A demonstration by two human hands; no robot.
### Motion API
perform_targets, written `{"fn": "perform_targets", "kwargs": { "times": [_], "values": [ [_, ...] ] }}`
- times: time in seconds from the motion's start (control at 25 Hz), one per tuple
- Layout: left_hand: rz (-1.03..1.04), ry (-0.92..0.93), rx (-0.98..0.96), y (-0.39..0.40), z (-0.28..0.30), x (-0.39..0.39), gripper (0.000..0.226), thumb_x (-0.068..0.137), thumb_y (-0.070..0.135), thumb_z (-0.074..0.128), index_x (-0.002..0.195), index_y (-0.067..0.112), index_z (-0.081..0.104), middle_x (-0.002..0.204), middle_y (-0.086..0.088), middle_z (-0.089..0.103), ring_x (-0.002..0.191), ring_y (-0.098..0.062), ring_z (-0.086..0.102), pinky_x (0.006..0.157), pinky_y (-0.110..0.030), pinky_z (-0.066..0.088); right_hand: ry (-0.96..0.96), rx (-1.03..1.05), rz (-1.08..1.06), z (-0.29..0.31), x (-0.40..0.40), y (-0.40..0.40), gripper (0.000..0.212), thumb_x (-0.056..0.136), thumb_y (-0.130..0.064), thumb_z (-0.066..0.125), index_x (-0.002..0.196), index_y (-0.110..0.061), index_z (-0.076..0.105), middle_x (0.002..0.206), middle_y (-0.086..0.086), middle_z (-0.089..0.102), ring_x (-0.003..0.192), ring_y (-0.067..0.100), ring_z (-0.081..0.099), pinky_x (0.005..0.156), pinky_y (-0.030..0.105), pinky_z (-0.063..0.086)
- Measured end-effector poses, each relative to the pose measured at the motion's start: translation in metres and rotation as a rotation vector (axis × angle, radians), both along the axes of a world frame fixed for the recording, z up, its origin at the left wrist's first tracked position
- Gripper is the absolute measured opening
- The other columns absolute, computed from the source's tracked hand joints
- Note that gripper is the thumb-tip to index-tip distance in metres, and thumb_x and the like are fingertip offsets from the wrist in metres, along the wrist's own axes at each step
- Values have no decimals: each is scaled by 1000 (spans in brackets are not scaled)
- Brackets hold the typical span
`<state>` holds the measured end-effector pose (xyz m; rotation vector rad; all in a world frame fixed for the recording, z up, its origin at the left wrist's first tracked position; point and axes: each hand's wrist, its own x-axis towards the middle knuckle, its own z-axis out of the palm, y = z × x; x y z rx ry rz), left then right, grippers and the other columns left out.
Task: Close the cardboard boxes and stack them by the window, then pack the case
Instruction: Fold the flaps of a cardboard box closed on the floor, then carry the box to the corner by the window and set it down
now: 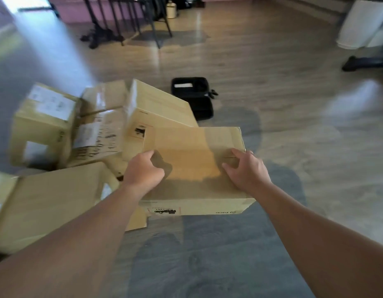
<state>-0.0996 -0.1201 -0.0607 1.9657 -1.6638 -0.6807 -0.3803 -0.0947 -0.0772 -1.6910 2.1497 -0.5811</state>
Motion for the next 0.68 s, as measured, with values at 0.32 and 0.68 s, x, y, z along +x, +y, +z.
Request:
{"fn": "perform_targets", "kwargs": {
  "times": [0.32,0.68],
  "values": [
    [311,-21,-7,97,296,159,43,77,27,66,119,33,66,105,8,69,95,-16,63,76,-29,49,-23,38,387,288,167,5,61,94,-50,53,147,-21,43,139,12,47,123,34,53,102,42,45],
    [625,-38,6,259,558,327,39,74,30,68,113,32,66,98,12,64,97,-20,63,82,-35,52,-3,-20,792,554,369,79,43,87,-52,60,120,-25,58,120,6,58,110,29,56,81,34,41]
  ]
}}
